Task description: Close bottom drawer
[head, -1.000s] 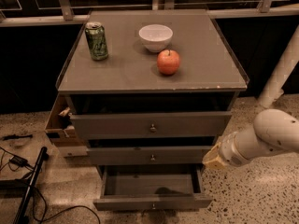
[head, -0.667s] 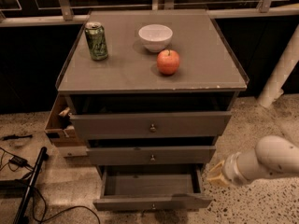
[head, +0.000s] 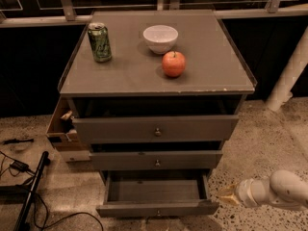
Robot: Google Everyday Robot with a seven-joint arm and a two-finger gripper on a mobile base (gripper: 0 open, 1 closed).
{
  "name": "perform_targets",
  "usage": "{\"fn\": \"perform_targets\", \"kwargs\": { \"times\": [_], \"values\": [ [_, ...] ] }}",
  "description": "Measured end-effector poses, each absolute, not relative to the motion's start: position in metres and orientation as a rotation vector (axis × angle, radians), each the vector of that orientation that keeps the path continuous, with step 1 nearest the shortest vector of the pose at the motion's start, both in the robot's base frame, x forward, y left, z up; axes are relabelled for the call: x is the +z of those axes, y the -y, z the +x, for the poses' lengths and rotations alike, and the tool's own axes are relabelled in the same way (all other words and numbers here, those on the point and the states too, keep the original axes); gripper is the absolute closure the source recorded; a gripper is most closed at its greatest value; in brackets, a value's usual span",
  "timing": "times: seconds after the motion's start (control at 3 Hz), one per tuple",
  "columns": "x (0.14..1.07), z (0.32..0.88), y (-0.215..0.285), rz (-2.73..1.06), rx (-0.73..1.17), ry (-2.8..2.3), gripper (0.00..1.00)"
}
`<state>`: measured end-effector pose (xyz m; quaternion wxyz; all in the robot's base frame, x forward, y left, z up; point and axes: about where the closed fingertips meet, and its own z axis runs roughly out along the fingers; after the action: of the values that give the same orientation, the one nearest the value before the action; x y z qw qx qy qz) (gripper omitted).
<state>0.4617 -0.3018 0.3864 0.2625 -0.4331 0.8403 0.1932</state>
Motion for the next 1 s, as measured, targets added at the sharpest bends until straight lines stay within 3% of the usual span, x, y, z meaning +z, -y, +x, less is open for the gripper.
{"fn": "perform_targets", "kwargs": {
  "times": [1.0],
  "values": [
    [0.309, 0.451, 0.292, -1.186, 0.604, -2.256, 1.0]
  ]
}}
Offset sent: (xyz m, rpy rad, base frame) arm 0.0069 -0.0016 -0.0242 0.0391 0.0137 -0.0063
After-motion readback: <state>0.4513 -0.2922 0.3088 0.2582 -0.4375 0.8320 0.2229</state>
